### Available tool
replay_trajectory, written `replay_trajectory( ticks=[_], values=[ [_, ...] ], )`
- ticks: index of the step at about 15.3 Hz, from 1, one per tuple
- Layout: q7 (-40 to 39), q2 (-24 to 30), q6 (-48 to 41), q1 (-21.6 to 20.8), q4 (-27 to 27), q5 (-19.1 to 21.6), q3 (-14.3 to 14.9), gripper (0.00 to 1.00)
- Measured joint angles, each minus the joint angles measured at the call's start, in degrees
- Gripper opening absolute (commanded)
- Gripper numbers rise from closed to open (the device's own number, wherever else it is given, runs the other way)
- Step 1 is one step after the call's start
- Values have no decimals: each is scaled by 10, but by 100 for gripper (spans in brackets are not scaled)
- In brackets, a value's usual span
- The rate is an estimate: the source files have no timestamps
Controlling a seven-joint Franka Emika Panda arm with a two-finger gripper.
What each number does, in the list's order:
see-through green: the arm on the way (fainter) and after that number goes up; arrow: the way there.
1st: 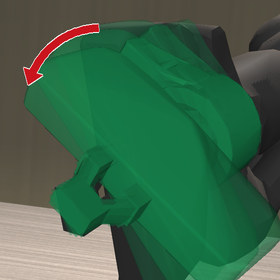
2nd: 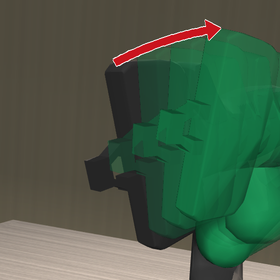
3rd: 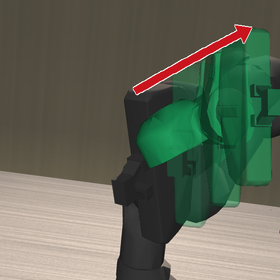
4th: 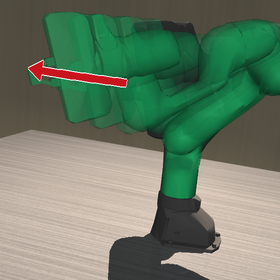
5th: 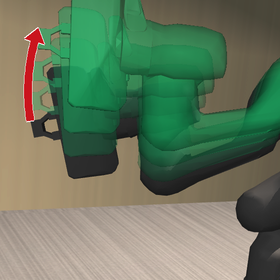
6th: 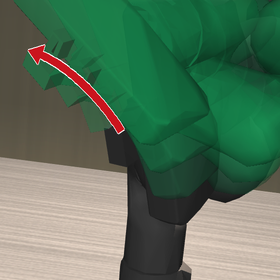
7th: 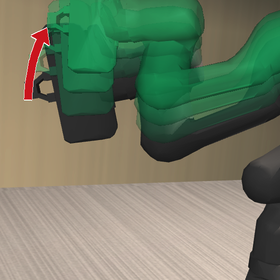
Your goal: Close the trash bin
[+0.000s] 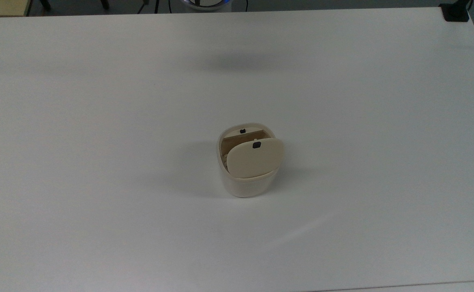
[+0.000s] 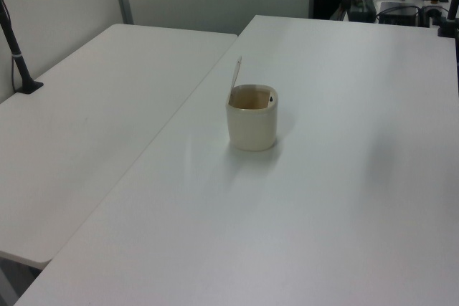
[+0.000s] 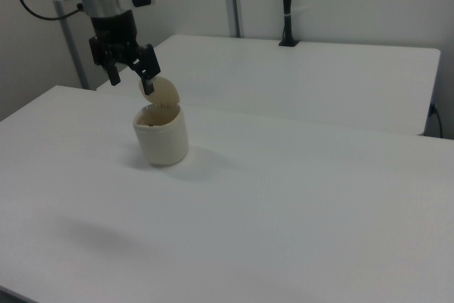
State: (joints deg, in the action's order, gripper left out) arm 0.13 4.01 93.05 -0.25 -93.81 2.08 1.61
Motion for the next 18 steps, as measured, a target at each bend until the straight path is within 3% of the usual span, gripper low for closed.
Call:
replay_trajectory(
  ticks=[13, 18],
  values=[
    [-1, -1, 0, -1, -2, 0, -1, 100],
    [-57, -13, 20, -12, -2, -2, -2, 100]
  ],
)
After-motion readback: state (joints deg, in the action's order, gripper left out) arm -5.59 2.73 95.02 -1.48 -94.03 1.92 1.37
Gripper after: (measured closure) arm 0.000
